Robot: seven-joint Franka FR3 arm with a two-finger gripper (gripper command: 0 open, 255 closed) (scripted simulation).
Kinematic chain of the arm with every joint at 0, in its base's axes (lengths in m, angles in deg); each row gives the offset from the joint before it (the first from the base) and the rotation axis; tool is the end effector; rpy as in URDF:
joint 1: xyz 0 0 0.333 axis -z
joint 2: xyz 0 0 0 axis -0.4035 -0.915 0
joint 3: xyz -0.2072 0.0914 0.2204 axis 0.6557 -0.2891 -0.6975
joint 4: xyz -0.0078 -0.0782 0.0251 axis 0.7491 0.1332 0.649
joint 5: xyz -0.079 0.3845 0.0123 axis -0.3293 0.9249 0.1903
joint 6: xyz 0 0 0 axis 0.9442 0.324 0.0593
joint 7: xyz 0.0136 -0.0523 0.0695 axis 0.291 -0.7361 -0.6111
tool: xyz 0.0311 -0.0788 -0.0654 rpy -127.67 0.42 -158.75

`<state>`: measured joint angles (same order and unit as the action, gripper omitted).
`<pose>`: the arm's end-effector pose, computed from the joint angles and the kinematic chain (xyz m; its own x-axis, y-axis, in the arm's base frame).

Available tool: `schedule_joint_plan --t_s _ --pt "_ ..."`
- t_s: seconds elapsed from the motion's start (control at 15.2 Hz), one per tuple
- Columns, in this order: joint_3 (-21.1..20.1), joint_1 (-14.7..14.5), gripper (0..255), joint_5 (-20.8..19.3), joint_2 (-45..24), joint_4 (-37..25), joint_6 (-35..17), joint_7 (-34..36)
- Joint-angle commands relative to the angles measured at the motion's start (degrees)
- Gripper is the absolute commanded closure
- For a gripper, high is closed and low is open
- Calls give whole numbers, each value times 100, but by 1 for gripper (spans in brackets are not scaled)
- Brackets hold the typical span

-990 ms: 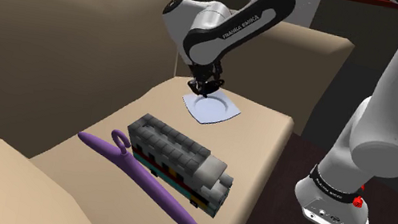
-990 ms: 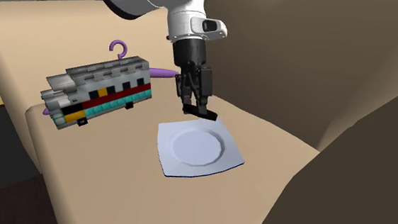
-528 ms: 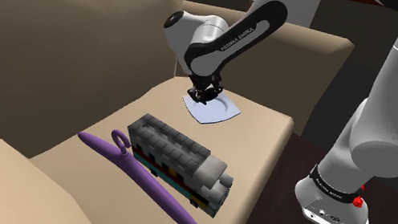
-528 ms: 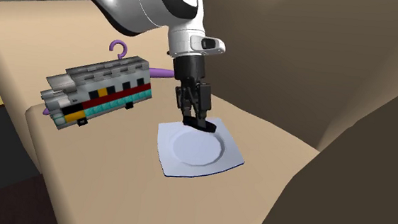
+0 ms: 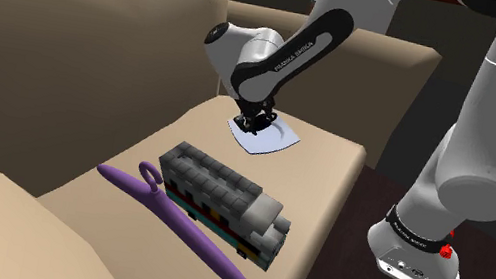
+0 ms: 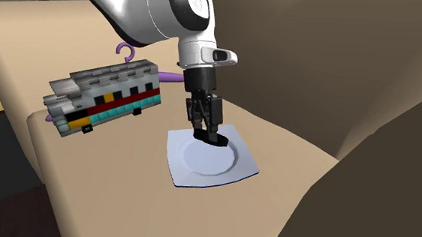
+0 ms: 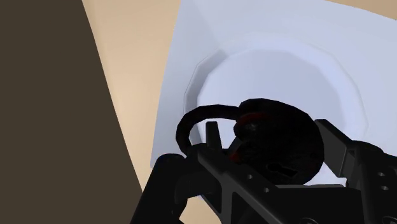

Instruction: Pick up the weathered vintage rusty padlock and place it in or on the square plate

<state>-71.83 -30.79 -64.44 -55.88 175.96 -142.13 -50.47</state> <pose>0.5142 0.1002 0.2967 0.9853 -0.1342 -0.1059 -0.0731 -0.8908 0.4485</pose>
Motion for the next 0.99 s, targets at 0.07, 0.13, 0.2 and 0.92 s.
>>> schedule_joint_plan --t_s 0.07,0.13,0.2,0.92 --pt "0 0 255 0 0 0 -1 1" --pt "0 0 0 0 0 0 -1 1" --pt "0 0 0 0 0 1 -1 1" --pt "-127 -129 0 213 175 -485 674 -114"
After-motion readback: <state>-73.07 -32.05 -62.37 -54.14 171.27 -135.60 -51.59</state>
